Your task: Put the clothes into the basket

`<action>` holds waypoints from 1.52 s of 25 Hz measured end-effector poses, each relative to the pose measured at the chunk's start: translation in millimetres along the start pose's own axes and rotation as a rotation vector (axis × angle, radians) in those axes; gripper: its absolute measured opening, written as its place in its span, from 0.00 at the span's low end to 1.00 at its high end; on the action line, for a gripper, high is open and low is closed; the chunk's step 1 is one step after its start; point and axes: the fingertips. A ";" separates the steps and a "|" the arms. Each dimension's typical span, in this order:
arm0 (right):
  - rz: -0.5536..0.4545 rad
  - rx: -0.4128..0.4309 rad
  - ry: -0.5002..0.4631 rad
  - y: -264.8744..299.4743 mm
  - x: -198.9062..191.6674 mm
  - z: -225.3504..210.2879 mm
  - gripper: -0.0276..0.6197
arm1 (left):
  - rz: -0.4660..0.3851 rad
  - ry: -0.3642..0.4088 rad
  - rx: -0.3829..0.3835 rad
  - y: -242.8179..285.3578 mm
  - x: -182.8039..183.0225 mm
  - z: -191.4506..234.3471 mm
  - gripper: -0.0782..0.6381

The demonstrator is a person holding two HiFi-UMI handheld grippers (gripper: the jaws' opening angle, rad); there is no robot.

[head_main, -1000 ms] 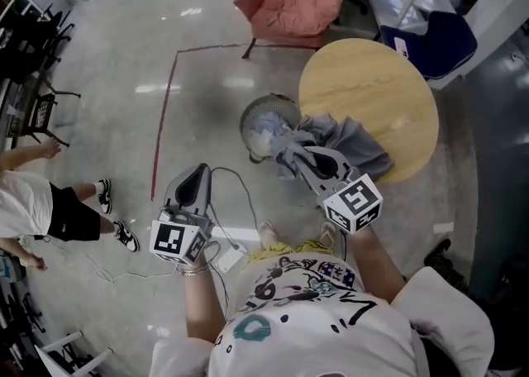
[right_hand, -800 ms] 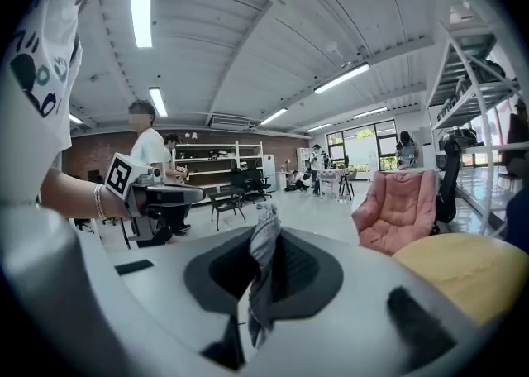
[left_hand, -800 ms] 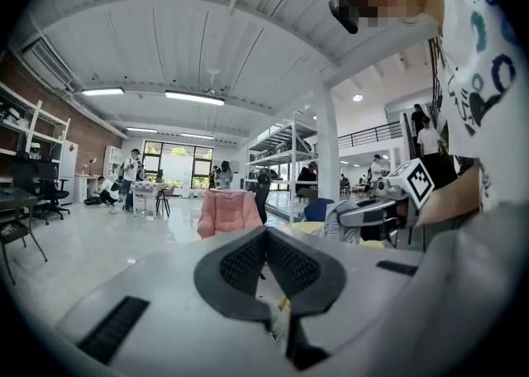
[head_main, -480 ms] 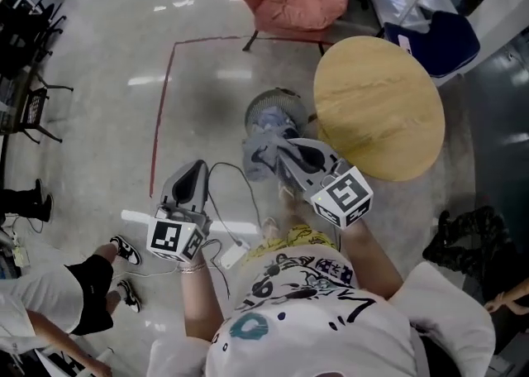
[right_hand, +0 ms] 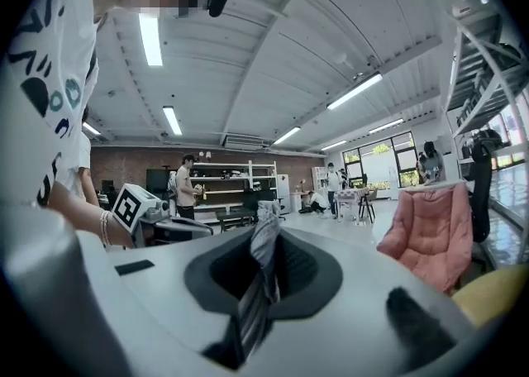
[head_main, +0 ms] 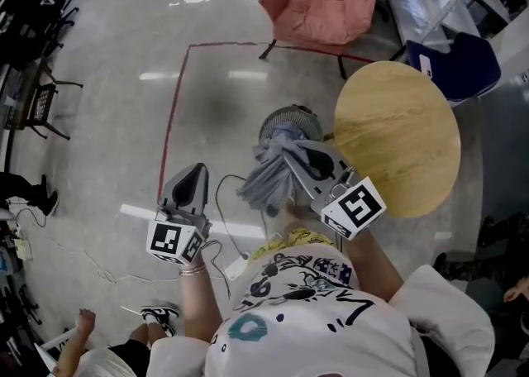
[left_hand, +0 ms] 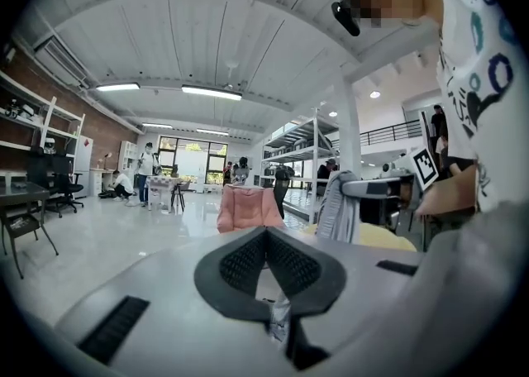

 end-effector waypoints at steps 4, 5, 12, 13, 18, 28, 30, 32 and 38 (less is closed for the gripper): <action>-0.034 0.012 -0.021 33.8 25.3 -28.0 0.11 | -0.015 0.018 -0.011 38.8 19.6 30.0 0.12; -0.033 0.011 -0.026 40.3 27.3 -36.0 0.11 | -0.018 0.019 -0.013 47.9 24.4 35.7 0.12; 0.006 -0.022 -0.043 73.3 17.8 -104.8 0.11 | -0.025 0.029 -0.035 120.0 43.6 66.9 0.12; 0.008 -0.029 -0.043 76.7 16.4 -112.7 0.11 | -0.027 0.032 -0.037 127.5 44.8 71.0 0.12; 0.031 -0.070 -0.029 82.1 12.7 -121.8 0.11 | -0.011 0.022 -0.074 141.6 45.7 83.3 0.12; 0.171 -0.207 0.038 98.4 -44.3 -141.7 0.11 | 0.067 0.006 -0.264 197.5 30.9 101.8 0.12; 0.192 -0.246 0.043 99.6 -50.1 -144.8 0.11 | 0.086 0.014 -0.326 208.3 29.5 100.3 0.12; 0.210 -0.283 0.045 98.7 -54.8 -145.4 0.11 | 0.102 0.026 -0.383 216.0 27.8 98.7 0.12; 0.242 -0.407 0.073 102.7 -70.7 -144.3 0.11 | 0.149 0.024 -0.493 232.2 12.0 110.9 0.12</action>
Point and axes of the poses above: the fingertips, and each gripper's own axes: y forward along the fingers, z to its left, x out of its top, and after that the axes turned 13 degrees about -x, right-handed
